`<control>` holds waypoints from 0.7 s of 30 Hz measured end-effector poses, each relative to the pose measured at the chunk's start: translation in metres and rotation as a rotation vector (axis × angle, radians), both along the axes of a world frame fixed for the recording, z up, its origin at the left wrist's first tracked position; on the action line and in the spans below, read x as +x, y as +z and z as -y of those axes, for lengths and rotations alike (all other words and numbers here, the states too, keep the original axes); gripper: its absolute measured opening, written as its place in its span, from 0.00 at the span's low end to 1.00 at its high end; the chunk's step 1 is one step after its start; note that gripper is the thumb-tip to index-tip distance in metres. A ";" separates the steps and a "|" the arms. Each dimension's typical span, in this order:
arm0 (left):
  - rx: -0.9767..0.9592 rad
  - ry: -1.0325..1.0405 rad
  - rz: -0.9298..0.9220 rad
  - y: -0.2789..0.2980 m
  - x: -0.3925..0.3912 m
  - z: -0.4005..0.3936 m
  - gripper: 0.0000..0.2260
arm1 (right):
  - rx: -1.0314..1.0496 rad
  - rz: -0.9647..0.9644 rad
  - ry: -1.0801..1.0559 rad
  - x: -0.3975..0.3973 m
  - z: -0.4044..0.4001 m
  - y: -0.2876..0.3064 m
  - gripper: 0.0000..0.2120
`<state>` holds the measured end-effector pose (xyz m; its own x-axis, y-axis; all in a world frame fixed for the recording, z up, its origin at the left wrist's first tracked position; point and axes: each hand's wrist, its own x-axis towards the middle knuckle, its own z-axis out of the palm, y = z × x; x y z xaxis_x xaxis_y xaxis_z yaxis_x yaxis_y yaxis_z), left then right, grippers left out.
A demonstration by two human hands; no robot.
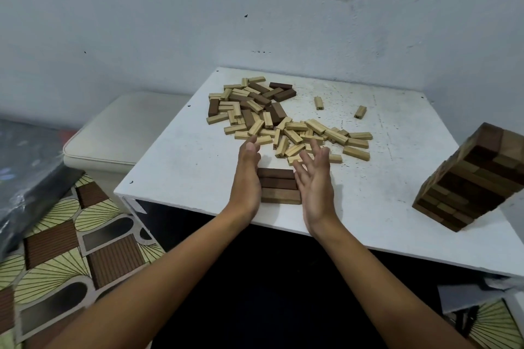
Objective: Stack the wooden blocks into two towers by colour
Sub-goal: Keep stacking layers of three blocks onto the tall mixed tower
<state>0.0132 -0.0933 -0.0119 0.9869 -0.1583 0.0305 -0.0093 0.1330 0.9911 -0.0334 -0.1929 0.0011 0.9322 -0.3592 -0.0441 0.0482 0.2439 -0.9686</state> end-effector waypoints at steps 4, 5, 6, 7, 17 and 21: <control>-0.050 0.030 -0.028 0.001 -0.003 0.007 0.26 | -0.038 0.017 -0.048 0.001 -0.009 -0.004 0.38; -0.049 0.029 -0.035 0.001 -0.004 0.007 0.25 | -0.041 0.020 -0.063 0.001 -0.011 -0.006 0.36; -0.044 0.027 -0.038 0.001 -0.005 0.008 0.25 | -0.044 0.026 -0.081 0.001 -0.012 -0.007 0.35; -0.040 0.023 -0.037 0.001 -0.005 0.008 0.27 | -0.052 0.032 -0.096 0.002 -0.014 -0.008 0.34; 0.154 -0.092 0.083 0.008 0.003 -0.016 0.19 | -0.241 0.021 -0.058 0.000 0.010 -0.008 0.23; 0.636 -0.276 0.344 0.005 0.021 -0.052 0.24 | -0.703 -0.025 0.239 -0.003 0.054 -0.004 0.27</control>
<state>0.0343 -0.0413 -0.0066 0.8606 -0.4872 0.1486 -0.3794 -0.4187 0.8251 -0.0367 -0.2470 -0.0033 0.9902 -0.0978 0.0992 0.0474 -0.4329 -0.9002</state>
